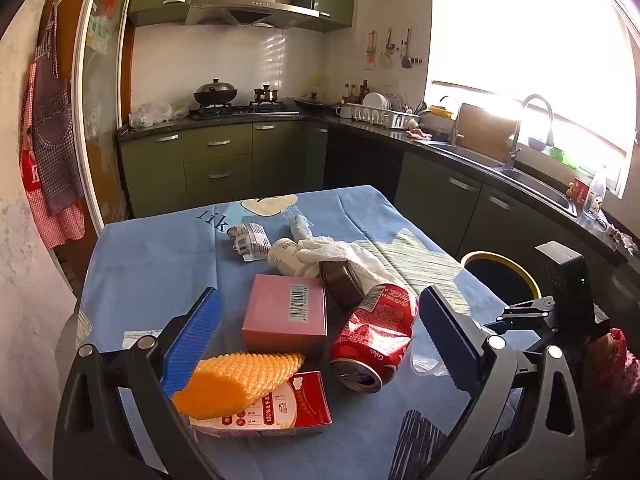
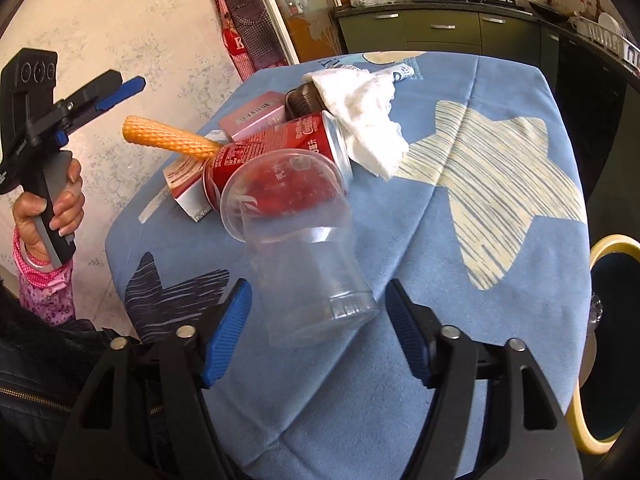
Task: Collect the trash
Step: 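Carry the plastic cup to the bin and release it with the right gripper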
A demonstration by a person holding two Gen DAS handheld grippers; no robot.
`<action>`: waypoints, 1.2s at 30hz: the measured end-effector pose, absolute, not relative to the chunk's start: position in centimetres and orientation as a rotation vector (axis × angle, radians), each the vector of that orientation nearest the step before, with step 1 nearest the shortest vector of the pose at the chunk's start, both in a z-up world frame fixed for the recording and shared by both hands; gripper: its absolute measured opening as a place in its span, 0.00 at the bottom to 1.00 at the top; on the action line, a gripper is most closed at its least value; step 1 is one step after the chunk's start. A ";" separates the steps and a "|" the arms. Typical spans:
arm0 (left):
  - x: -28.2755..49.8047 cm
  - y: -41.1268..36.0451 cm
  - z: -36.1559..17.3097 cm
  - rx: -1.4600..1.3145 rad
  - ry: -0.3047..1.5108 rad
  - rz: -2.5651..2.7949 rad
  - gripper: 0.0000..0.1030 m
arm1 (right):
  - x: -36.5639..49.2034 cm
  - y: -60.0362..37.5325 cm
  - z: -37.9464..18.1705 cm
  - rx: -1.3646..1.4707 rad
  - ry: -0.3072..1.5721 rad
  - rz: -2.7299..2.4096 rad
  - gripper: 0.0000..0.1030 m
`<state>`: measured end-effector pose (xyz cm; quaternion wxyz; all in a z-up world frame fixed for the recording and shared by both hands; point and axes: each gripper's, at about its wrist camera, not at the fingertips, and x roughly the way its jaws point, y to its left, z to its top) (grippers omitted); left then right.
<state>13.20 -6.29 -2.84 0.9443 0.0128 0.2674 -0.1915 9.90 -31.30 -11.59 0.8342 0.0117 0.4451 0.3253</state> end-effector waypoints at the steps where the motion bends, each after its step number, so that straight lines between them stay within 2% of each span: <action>1: 13.2 -6.2 -3.0 0.022 0.547 -0.391 0.94 | 9.8 -31.3 -11.4 0.026 0.938 0.690 0.51; 12: 12.7 -5.9 -3.5 0.004 0.549 -0.399 0.94 | 8.2 -32.8 -9.0 0.045 0.894 0.628 0.49; 22: 11.9 -6.6 -3.6 0.025 0.543 -0.408 0.95 | 6.6 -43.6 -6.6 0.195 0.812 0.246 0.49; 32: 11.9 -7.7 -4.0 0.045 0.557 -0.422 0.95 | 8.6 -52.7 -10.4 0.220 0.896 -0.200 0.50; 36: 12.1 -8.1 -4.2 0.052 0.565 -0.426 0.95 | 10.2 -54.9 -12.0 0.230 0.899 -0.304 0.58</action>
